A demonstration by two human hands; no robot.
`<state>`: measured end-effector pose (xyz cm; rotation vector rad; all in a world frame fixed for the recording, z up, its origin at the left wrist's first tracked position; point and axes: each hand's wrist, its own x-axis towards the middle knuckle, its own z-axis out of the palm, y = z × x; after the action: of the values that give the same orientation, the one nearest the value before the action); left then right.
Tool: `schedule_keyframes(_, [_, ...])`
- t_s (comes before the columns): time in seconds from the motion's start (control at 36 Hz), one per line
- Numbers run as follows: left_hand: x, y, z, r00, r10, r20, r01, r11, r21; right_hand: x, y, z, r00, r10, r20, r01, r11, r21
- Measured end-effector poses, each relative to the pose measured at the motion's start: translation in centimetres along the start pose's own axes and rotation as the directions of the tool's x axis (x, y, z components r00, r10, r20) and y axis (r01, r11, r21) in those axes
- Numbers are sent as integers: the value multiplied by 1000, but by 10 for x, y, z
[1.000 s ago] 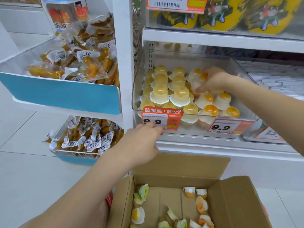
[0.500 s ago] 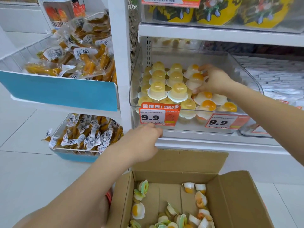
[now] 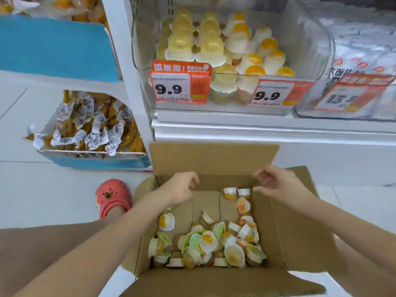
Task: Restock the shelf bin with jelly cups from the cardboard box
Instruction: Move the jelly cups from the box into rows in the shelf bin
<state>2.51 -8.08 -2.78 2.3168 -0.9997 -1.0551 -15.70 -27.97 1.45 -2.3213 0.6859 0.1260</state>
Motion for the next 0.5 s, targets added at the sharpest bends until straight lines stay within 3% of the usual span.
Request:
schedule_keyframes(0.08, [11,-32,45,988,-100,116,94,994,56,6,39,37,982,116,148,-94,985,-144])
schedule_keyframes(0.19, [30,-60,91,970,-169,175,153,983,100,19,75,75,951,224,215,-172,957,-236])
schedule_keyframes(0.36, [75,-68,132,983,-171,68,167,984,56,57,100,126,916,306,260,-189,899,-395])
schedule_keyframes(0.5, [127,-43,155,972,-236,10,235,962,-137,75,115,153,881,424,212,-282,828,-485])
